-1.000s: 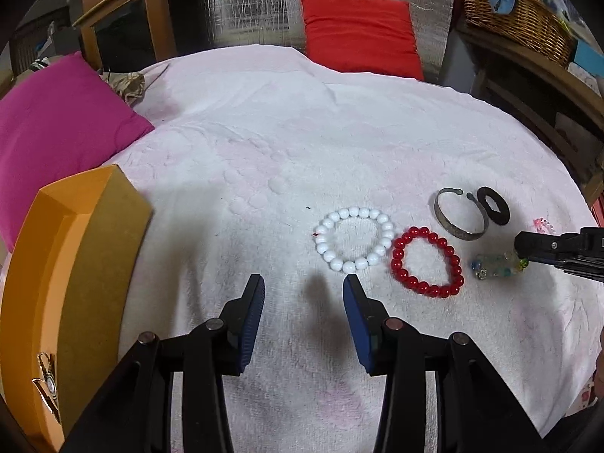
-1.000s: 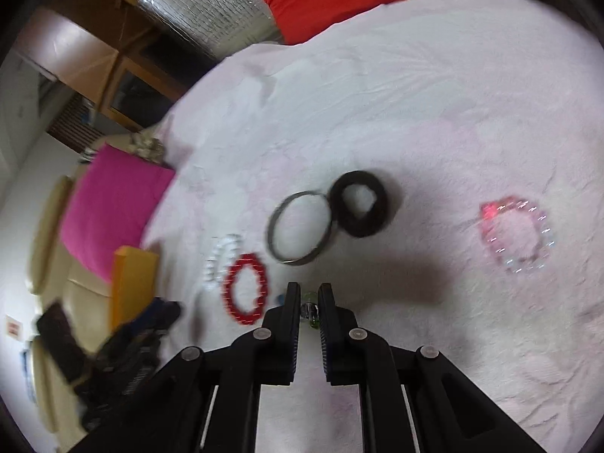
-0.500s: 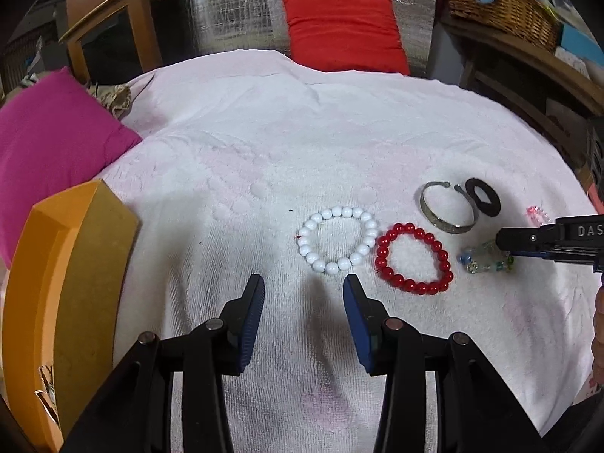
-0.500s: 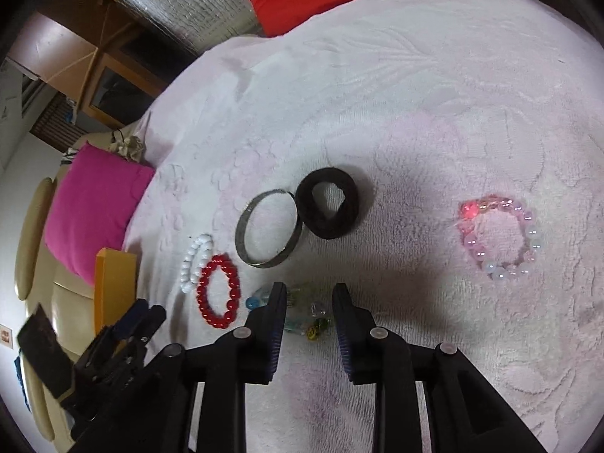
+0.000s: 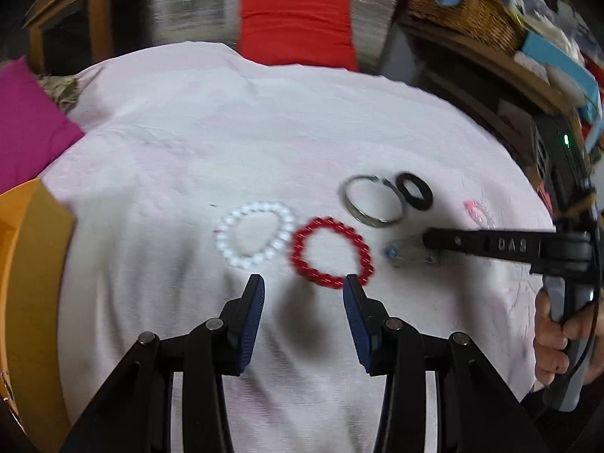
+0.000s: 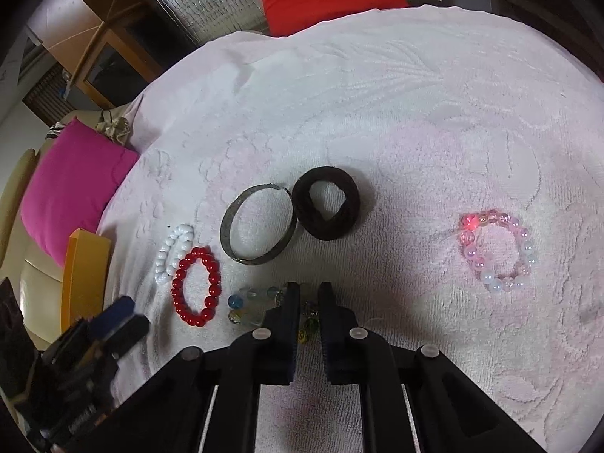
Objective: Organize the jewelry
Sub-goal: 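Grasp the clear crystal bracelet with the right tool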
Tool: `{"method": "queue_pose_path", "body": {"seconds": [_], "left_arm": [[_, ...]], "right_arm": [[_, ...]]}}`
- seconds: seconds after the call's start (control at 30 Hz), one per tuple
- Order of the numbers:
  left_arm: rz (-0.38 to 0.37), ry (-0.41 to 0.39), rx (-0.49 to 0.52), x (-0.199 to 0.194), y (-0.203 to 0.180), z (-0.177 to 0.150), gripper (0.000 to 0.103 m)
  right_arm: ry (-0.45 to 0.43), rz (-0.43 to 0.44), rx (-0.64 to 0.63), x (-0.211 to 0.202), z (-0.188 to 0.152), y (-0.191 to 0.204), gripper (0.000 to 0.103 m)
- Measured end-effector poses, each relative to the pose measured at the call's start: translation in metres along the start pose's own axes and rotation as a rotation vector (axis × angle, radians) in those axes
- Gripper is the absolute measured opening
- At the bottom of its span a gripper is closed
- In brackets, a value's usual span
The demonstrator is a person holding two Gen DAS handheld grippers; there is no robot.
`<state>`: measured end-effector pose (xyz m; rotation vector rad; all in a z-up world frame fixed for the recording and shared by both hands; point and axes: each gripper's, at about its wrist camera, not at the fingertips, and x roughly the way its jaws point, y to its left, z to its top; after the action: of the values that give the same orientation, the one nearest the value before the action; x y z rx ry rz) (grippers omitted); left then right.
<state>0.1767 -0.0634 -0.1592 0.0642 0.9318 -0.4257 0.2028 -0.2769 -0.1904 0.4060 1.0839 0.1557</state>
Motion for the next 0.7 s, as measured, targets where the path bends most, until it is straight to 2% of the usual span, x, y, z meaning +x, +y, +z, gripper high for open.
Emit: {"method": "queue_pose_path", "body": {"seconds": [0.1,0.27,0.4,0.53,0.7], "left_arm": [[-0.038,0.032,-0.033,0.008,0.0,0.001,0.044],[-0.022,0.022,-0.104,0.009,0.013,0.006,0.044],[0.061,-0.014,-0.047,0.003,0.014,0.01,0.044],[0.152,0.018,0.012,0.01,0.017,0.008,0.044],[0.182,0.018,0.07,0.013,0.017,0.008,0.044]], "right_arm": [[0.005,0.018,0.013,0.0,0.001,-0.003,0.011],[0.009,0.028,0.012,0.0,0.0,-0.006,0.011],[0.008,0.031,0.01,-0.001,-0.002,-0.007,0.011],[0.011,0.043,0.019,-0.001,-0.002,-0.009,0.011],[0.016,0.059,0.042,-0.001,-0.002,-0.011,0.011]]}}
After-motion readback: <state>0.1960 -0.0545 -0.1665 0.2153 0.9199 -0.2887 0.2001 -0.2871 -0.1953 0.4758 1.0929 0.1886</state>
